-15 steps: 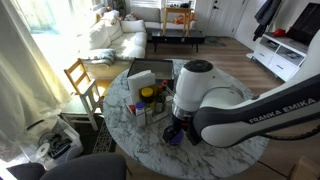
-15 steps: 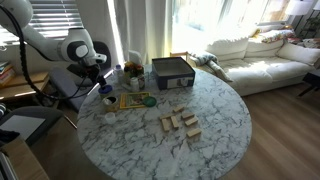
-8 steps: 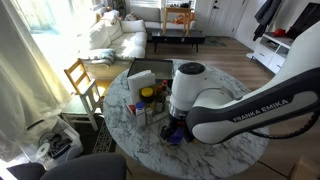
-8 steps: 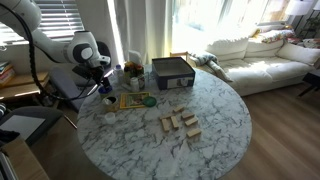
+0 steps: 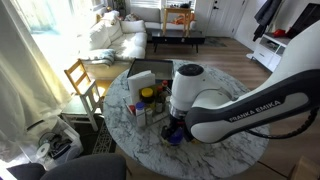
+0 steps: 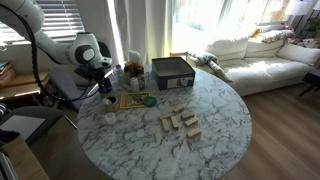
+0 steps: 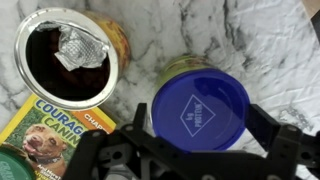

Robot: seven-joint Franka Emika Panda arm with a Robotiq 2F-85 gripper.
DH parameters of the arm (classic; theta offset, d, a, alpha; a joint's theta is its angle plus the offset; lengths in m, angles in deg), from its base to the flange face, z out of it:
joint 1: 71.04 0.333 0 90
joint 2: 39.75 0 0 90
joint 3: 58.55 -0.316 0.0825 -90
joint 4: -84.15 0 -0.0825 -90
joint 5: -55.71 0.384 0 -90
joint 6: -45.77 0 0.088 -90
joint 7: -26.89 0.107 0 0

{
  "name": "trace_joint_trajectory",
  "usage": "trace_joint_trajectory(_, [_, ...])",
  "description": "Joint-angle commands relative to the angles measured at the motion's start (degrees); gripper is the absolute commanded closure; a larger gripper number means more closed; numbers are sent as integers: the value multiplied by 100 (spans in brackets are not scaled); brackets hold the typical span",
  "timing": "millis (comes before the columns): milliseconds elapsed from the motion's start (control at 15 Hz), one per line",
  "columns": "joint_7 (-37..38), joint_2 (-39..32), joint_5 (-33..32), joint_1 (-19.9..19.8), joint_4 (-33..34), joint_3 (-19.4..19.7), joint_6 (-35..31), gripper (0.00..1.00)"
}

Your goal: Pick up the yellow can with a blue lid and put it on the yellow can without the lid and then pick up the measuring cup and put it on top of the stacked yellow cans

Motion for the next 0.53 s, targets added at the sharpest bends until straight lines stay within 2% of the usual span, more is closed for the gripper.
trace_joint_trajectory(0, [125,-147,-24,115,74,75,-58,0])
trace_joint_trajectory(467, [80,-169,14,107,80,64,-36,0])
